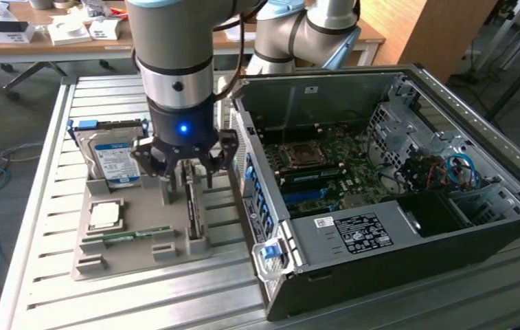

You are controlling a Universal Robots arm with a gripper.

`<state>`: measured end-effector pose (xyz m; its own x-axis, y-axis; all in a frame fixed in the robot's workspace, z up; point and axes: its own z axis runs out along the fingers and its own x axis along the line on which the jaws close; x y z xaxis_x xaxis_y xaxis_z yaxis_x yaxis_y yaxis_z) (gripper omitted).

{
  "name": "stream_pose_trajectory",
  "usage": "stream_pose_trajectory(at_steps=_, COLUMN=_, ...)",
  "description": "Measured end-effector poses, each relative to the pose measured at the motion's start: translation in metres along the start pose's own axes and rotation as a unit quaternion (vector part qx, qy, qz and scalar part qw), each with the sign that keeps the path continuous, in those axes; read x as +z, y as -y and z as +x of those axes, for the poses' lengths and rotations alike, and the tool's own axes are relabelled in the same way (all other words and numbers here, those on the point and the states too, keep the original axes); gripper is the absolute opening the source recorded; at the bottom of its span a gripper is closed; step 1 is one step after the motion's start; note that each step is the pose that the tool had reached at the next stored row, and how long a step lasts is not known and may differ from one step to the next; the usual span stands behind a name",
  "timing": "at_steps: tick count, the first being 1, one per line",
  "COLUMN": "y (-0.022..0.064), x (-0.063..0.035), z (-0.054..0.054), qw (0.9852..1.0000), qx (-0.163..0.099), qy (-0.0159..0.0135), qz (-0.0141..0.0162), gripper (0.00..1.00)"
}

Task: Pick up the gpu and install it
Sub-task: 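Pick up the gpu and move the gpu toward the slot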

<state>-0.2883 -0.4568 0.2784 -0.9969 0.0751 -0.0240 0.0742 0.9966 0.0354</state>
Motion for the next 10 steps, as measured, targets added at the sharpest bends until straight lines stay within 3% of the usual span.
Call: stream_pose_trajectory(at_steps=10, y=0.0006, x=0.0167, z=0.000, qw=1.0000, qx=0.000, qy=0.0000, qz=0.0000, gripper=0.59)
